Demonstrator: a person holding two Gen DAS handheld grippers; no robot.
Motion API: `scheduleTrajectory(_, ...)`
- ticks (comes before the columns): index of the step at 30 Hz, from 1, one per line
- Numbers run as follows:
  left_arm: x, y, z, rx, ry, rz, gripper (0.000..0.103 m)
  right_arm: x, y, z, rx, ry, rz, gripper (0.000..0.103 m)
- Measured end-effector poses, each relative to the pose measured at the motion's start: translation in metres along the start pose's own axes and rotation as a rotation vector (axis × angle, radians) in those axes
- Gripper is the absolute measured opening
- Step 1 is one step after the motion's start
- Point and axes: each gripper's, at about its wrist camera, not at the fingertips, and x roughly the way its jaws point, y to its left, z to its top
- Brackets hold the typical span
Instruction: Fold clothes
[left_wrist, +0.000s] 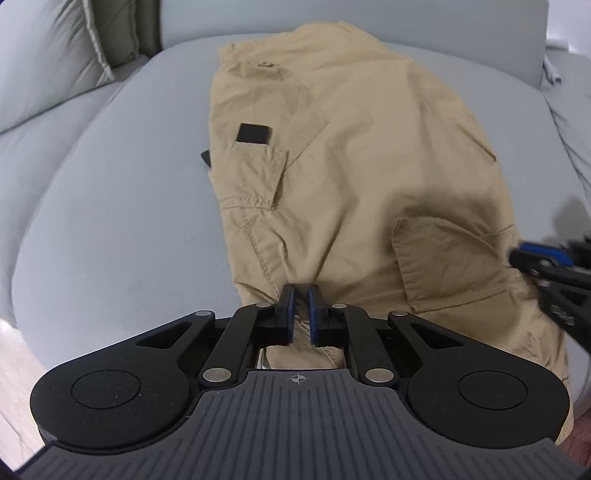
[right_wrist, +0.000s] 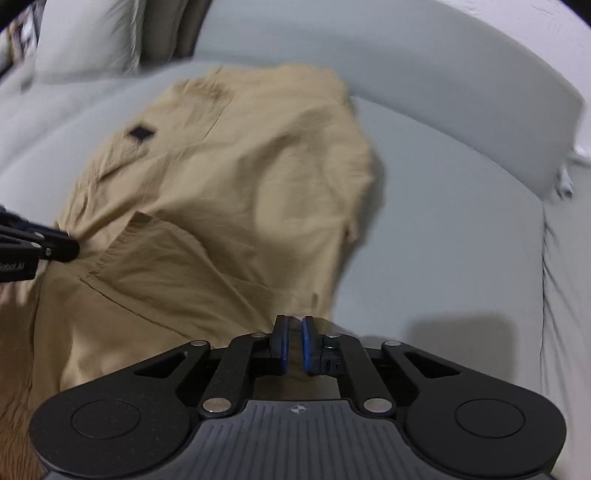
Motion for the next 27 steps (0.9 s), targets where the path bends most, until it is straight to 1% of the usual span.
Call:
scheduleTrajectory(2, -0.002, -0.002, 0.001, 0.013, -0.005, 0.014, 0.013, -0.006, -0.005, 0.005, 0.017, 0.007, 0.012, 0.008)
scheduleTrajectory(4, -0.007, -0.004, 0.0, 0.025, -0.017, 0.03, 0.014, -0.018, -0.009, 0.01, 0.037, -0.023, 0.02, 0.008)
scheduleTrajectory(7, -0.018, -0.006, -0.003, 0.03, -0.036, 0.041, 0.021, -0.036, -0.012, 0.011, 0.08, -0.057, 0.06, 0.008)
scheduleTrajectory(8, -0.02, -0.007, -0.004, 0.03, -0.039, 0.042, 0.021, -0.041, -0.01, 0.01, 0.081, -0.069, 0.068, 0.009)
scheduleTrajectory(10, -0.028, -0.008, -0.007, 0.018, -0.044, 0.036, 0.021, -0.051, -0.006, 0.009, 0.081, -0.092, 0.083, 0.01)
scheduleTrajectory(11, -0.031, -0.009, -0.007, 0.017, -0.048, 0.033, 0.021, -0.058, -0.006, 0.007, 0.078, -0.104, 0.086, 0.013)
scheduleTrajectory(14, -0.041, -0.013, -0.008, 0.026, -0.064, 0.026, 0.022, -0.077, -0.001, 0.003, 0.068, -0.145, 0.099, 0.013)
scheduleTrajectory(18, -0.054, -0.021, -0.013, 0.033, -0.075, 0.008, 0.023, -0.09, 0.005, 0.001, 0.059, -0.161, 0.124, 0.013)
scheduleTrajectory(19, -0.058, -0.022, -0.015, 0.021, -0.07, -0.003, 0.023, -0.092, 0.008, 0.0, 0.055, -0.158, 0.144, 0.013)
scheduleTrajectory(21, -0.065, -0.025, -0.026, -0.028, -0.045, -0.059, 0.023, -0.091, 0.015, -0.004, 0.04, -0.142, 0.175, 0.013)
scheduleTrajectory(23, -0.069, -0.027, -0.035, -0.052, -0.032, -0.11, 0.023, -0.088, 0.023, -0.012, 0.019, -0.127, 0.189, 0.013)
scheduleTrajectory(25, -0.065, -0.034, -0.048, -0.039, -0.016, -0.134, 0.023, -0.077, 0.032, -0.03, -0.001, -0.081, 0.19, 0.013)
scheduleTrajectory(27, -0.054, -0.04, -0.058, 0.0, 0.023, -0.13, 0.024, -0.065, 0.033, -0.04, 0.001, -0.033, 0.179, 0.013)
